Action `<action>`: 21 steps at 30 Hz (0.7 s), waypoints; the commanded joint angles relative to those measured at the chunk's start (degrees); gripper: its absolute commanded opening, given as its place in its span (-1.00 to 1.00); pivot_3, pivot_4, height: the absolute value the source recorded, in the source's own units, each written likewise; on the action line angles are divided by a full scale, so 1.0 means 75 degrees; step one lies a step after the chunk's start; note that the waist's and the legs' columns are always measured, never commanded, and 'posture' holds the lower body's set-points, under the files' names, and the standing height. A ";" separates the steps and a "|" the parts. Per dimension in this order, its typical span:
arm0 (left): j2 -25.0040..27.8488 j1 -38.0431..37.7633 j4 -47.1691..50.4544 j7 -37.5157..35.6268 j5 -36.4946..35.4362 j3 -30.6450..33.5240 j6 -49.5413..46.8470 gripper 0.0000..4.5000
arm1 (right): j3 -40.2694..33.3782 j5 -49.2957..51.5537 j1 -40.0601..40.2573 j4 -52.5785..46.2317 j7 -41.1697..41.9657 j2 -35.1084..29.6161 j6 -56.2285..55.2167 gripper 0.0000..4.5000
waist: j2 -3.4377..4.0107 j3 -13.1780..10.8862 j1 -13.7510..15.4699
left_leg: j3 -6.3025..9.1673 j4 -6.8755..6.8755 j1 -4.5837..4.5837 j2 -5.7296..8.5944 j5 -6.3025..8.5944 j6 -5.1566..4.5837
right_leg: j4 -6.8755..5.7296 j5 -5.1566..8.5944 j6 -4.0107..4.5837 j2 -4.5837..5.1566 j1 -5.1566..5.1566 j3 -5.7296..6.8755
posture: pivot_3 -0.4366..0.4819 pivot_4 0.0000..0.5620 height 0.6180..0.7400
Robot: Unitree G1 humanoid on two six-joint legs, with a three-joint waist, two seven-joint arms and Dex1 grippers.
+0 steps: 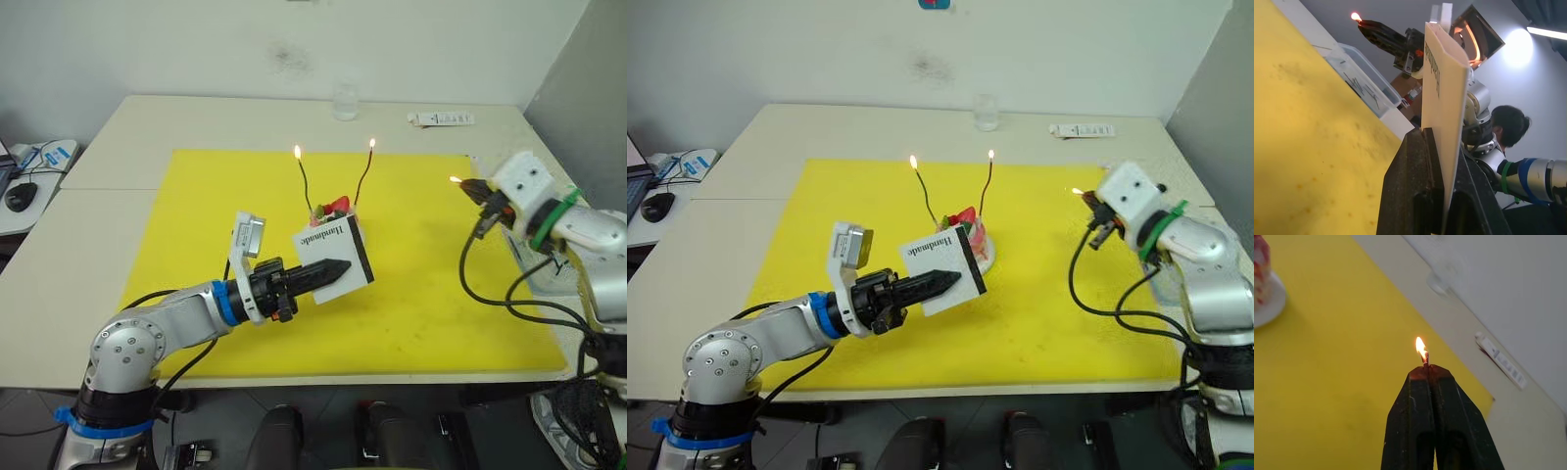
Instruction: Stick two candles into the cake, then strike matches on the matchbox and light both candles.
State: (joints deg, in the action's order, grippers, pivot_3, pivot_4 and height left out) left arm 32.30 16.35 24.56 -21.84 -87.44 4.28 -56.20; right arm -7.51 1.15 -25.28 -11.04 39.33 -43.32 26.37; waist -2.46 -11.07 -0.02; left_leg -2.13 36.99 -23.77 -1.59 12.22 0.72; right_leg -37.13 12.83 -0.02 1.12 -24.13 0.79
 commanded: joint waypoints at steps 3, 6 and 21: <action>-0.0037 -0.0108 0.0626 -0.0515 0.0539 -0.0190 0.0200 -1.00 | -0.0971 0.0075 0.0235 -0.0102 -0.0895 0.0024 0.0874 -0.99 | 0.0004 0.0002 -0.0014 | -0.0004 0.0000 0.0003 -0.0001 0.0000 0.0000 | -0.0002 -0.0003 0.0000 -0.0003 -0.0002 -0.0004 | -0.05 -0.47 1.00; 0.0043 -0.0199 0.0996 -0.0936 0.1429 -0.0499 0.0421 -1.00 | -0.1219 -0.0037 0.0515 0.0124 -0.1242 -0.0015 0.1064 -0.99 | 0.0004 0.0003 -0.0003 | 0.0001 0.0000 0.0002 0.0000 0.0000 0.0000 | -0.0002 -0.0003 0.0000 -0.0007 -0.0001 0.0000 | -0.05 -0.47 1.00; -0.0486 -0.0323 0.1555 -0.1210 0.2864 -0.0853 0.1272 -1.00 | -0.1753 -0.0052 0.0733 0.1140 -0.2389 -0.0098 0.2030 -0.99 | 0.0024 0.0014 -0.0009 | -0.0005 0.0000 0.0000 0.0007 0.0000 -0.0001 | 0.0001 -0.0005 -0.0004 -0.0020 0.0000 -0.0007 | -0.05 -0.47 1.00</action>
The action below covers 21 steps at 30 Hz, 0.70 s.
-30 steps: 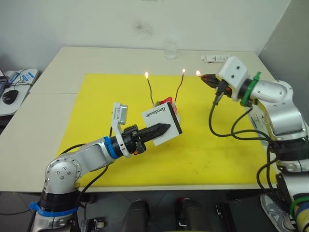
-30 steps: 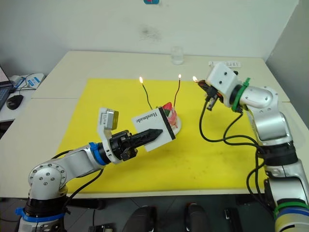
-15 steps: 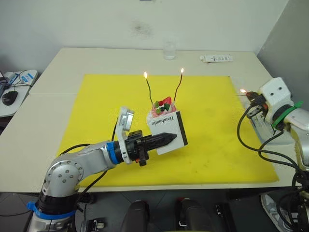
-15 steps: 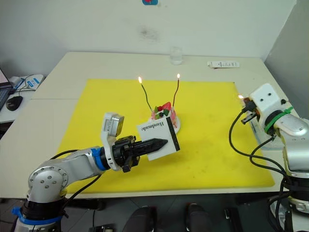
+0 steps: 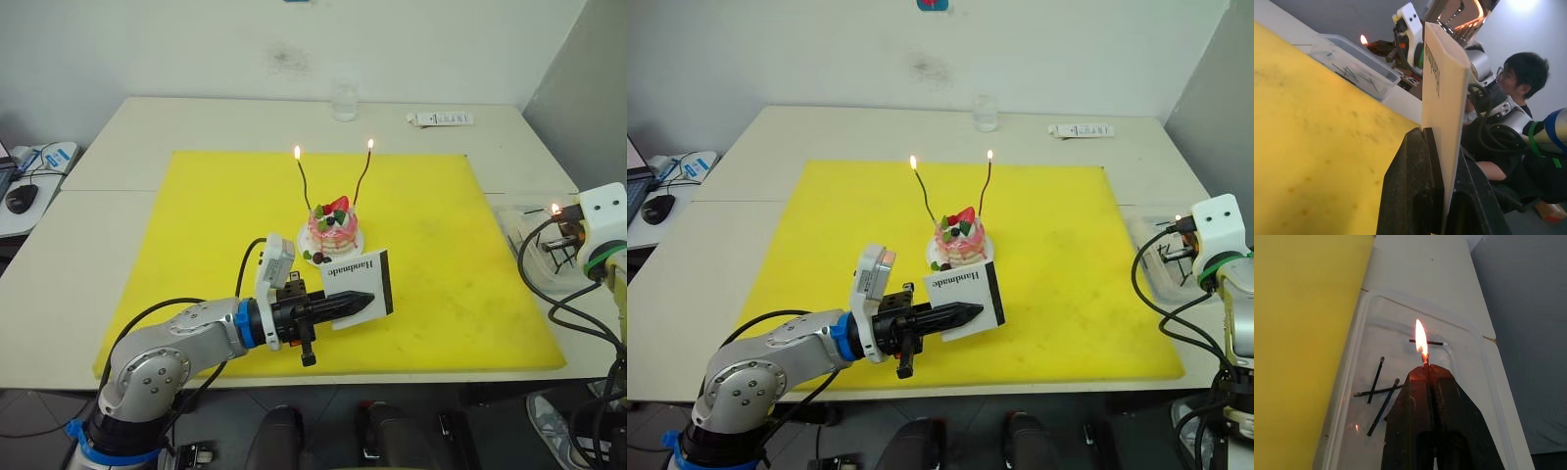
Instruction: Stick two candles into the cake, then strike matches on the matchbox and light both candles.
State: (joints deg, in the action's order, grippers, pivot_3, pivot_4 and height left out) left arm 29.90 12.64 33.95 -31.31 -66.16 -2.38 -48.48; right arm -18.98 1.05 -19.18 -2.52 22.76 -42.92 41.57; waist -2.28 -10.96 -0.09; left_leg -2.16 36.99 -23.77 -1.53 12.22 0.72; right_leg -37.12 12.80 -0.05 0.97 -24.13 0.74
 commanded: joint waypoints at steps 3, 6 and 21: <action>-0.0210 0.0226 0.0296 0.0054 0.0116 0.0010 0.0246 -1.00 | -0.0186 0.0001 -0.0164 0.0201 -0.0256 -0.0127 -0.0029 -0.99 | 0.0002 0.0001 -0.0003 | -0.0001 0.0001 -0.0001 0.0001 0.0000 0.0000 | 0.0001 -0.0001 -0.0003 -0.0007 0.0001 -0.0002 | -0.05 -0.47 1.00; -0.0199 0.0207 0.0319 0.0004 0.0172 -0.0033 0.0222 -1.00 | -0.0112 0.0065 -0.0262 0.0408 -0.0293 -0.0061 -0.0102 -0.99 | 0.0004 0.0002 -0.0006 | -0.0002 0.0001 0.0000 0.0000 0.0000 0.0000 | 0.0001 -0.0001 -0.0003 -0.0011 0.0000 -0.0004 | -0.05 -0.47 1.00; -0.0164 0.0209 0.0312 0.0096 0.0059 0.0030 0.0108 -1.00 | -0.0028 0.0085 -0.0424 0.0769 -0.0344 -0.0050 -0.0488 0.70 | 0.0005 0.0003 -0.0005 | 0.0000 0.0001 0.0000 -0.0002 0.0000 -0.0001 | 0.0001 -0.0002 -0.0004 -0.0016 0.0000 -0.0004 | -0.05 -0.47 1.00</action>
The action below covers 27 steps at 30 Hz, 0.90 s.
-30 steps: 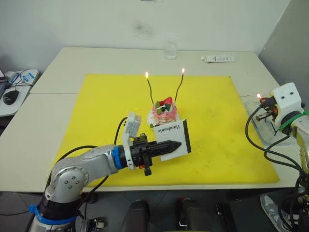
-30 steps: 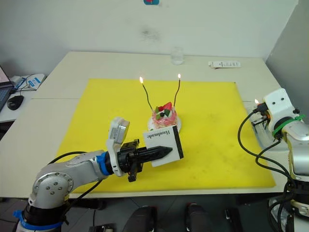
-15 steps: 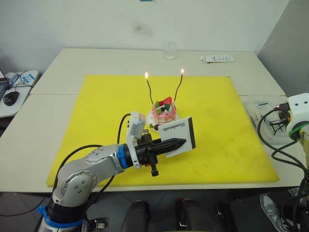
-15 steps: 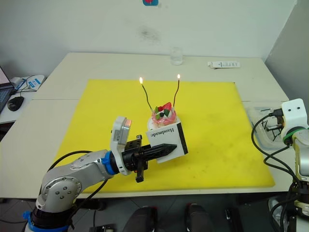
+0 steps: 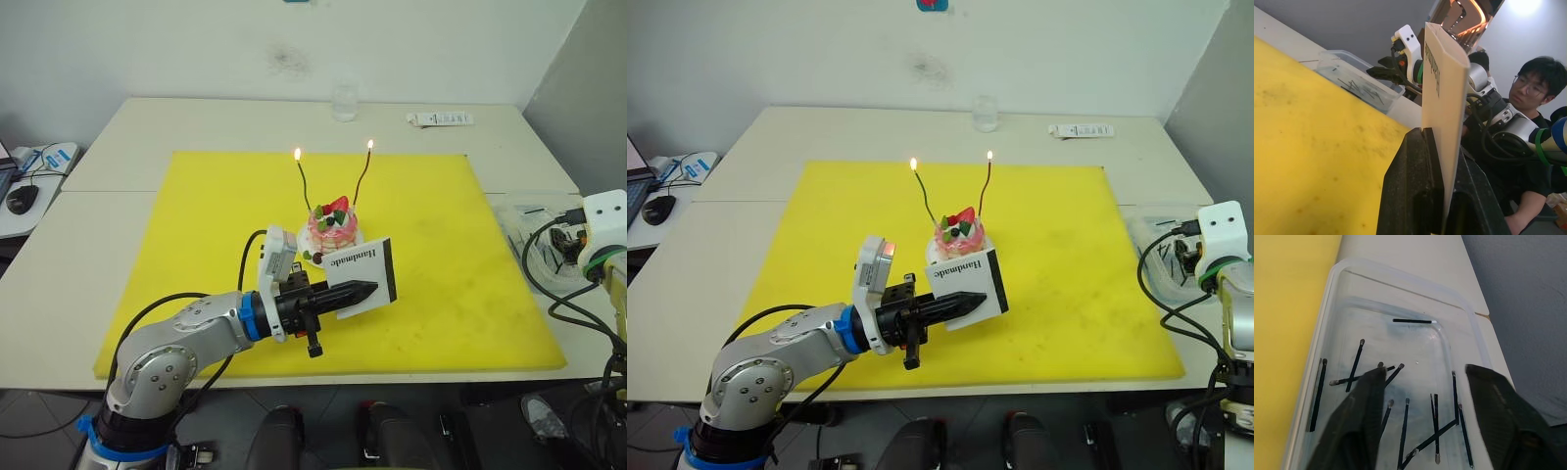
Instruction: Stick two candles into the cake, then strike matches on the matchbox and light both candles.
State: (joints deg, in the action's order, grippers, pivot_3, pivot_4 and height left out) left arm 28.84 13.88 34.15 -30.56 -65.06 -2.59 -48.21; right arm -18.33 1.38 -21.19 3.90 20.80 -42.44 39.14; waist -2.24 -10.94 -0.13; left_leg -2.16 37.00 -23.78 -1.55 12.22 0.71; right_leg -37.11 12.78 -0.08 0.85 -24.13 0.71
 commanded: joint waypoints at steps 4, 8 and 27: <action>-0.0014 0.0053 0.0266 -0.0030 -0.0096 0.0053 0.0060 -1.00 | -0.0151 0.0066 -0.0159 -0.0173 -0.0066 -0.0126 -0.0188 0.99 | 0.0000 0.0000 0.0001 | 0.0001 0.0000 0.0000 0.0000 0.0000 0.0000 | -0.0001 0.0000 0.0000 0.0000 0.0000 0.0001 | -0.05 -0.47 1.00; 0.0023 0.0056 0.0232 -0.0084 -0.0079 0.0067 0.0056 -1.00 | -0.0134 0.0090 -0.0186 -0.0244 0.0048 -0.0187 -0.0553 0.99 | 0.0001 0.0000 0.0000 | 0.0000 0.0000 0.0000 0.0000 0.0000 0.0000 | 0.0000 0.0000 0.0000 0.0000 0.0000 0.0000 | -0.05 -0.47 1.00; 0.0737 0.0075 -0.1544 0.2555 -0.3649 0.0267 -0.1715 -1.00 | 0.1347 0.3106 0.0434 -0.3320 0.5207 -0.1091 -0.1078 0.99 | 0.0003 0.0002 0.0003 | 0.0019 0.0005 0.0004 -0.0005 0.0000 0.0000 | -0.0003 -0.0001 -0.0003 -0.0001 0.0008 0.0011 | -0.05 -0.47 1.00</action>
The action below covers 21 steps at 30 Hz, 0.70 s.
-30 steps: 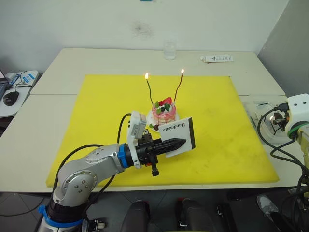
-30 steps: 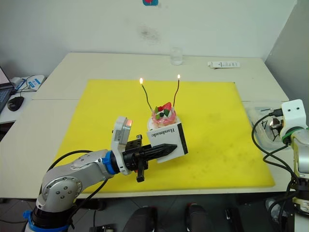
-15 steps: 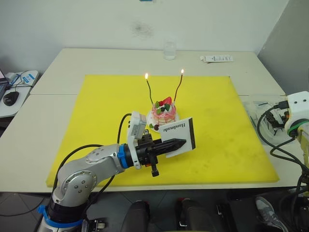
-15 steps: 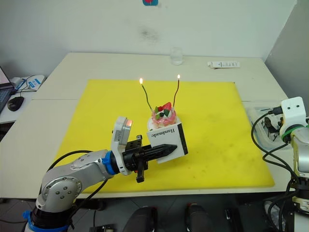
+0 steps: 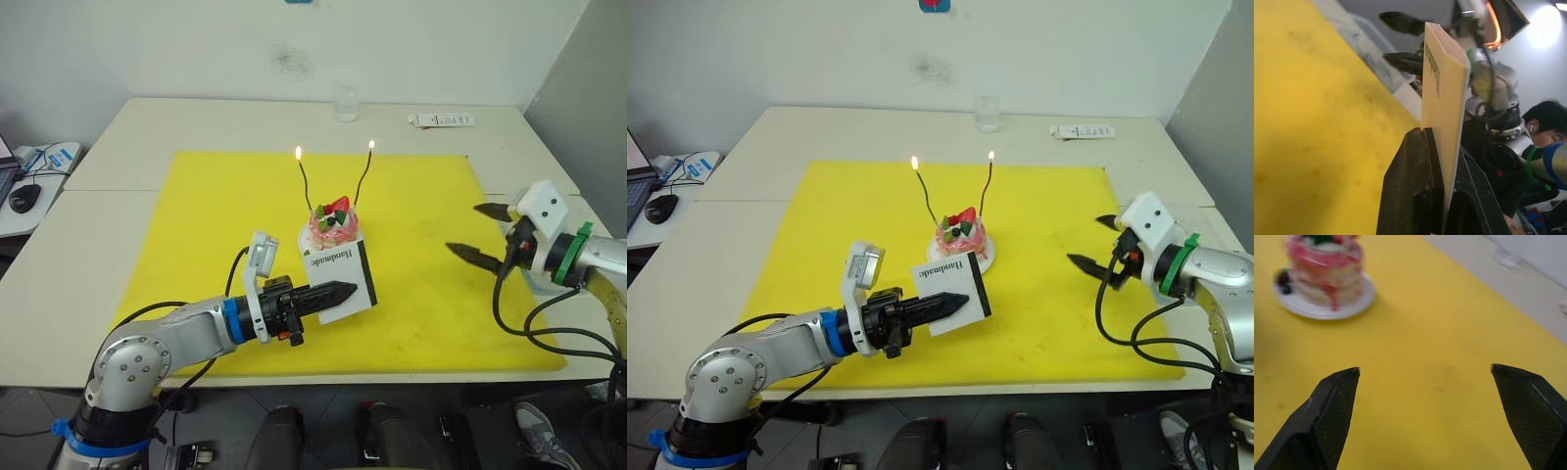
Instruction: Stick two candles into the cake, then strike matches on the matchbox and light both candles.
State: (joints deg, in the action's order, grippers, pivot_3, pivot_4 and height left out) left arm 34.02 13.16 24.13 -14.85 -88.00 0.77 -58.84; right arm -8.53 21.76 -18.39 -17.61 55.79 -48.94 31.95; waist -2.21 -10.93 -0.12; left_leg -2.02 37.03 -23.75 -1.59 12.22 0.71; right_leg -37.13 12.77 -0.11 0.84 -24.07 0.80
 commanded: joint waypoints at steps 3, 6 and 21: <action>0.0034 0.0370 -0.0776 0.1102 -0.1095 -0.0421 -0.0596 -1.00 | 0.0292 0.0667 0.0087 -0.0782 0.0930 -0.0352 -0.0013 0.99 | -0.0001 0.0000 0.0012 | -0.0001 0.0003 -0.0002 0.0003 0.0000 0.0000 | 0.0001 -0.0002 -0.0003 0.0008 0.0001 -0.0002 | -0.05 -0.47 1.00; -0.0107 0.0769 -0.1467 0.1816 -0.1473 -0.0693 -0.0776 -1.00 | 0.0605 0.0691 0.0131 -0.1025 0.1271 -0.0582 -0.0062 0.99 | 0.0000 0.0000 0.0018 | -0.0002 0.0003 -0.0001 0.0003 0.0000 0.0000 | 0.0000 -0.0002 -0.0003 0.0030 0.0001 -0.0001 | -0.05 -0.47 1.00; -0.0021 0.1351 -0.2813 0.3659 -0.2565 -0.1247 -0.1288 -1.00 | 0.1080 0.0824 -0.0170 -0.1401 0.0837 -0.0285 0.0196 0.99 | 0.0000 0.0000 0.0012 | 0.0001 0.0003 0.0002 0.0001 -0.0001 0.0002 | -0.0009 -0.0002 -0.0001 0.0034 -0.0001 -0.0001 | -0.05 -0.47 1.00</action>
State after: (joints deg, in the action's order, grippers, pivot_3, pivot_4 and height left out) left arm 33.58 22.90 3.38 11.37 -105.72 -9.27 -69.23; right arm 1.18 26.65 -18.96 -26.29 62.88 -51.10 33.13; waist -2.22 -10.92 -0.03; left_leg -2.02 37.06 -23.73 -1.58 12.21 0.73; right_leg -37.21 12.76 -0.11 1.11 -24.07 0.78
